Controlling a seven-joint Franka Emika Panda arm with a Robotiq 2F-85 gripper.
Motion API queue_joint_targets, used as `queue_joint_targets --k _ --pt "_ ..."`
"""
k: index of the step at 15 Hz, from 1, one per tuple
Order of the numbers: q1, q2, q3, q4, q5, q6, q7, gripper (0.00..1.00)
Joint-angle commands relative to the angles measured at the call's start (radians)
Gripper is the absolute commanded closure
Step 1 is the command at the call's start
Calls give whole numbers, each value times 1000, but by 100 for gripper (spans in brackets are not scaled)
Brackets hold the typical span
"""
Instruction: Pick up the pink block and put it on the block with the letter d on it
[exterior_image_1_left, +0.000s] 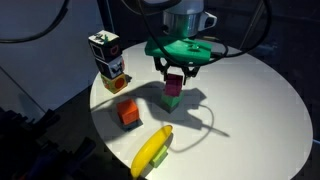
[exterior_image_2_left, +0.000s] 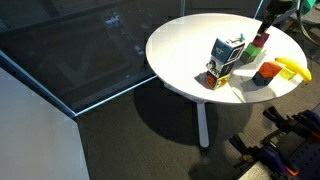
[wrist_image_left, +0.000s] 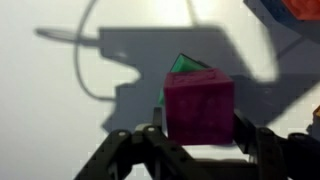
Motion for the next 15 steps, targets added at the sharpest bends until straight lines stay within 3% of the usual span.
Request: queue_joint_targets --k 1,2,8,15 --pt "-20 7 16 30 -10 -25 18 61" --pt "-20 4 15 29 -11 -24 19 67" --pt "-5 -47 0 9 -32 -29 50 69" --pt "40 -143 -35 -56 -108 -38 279 69"
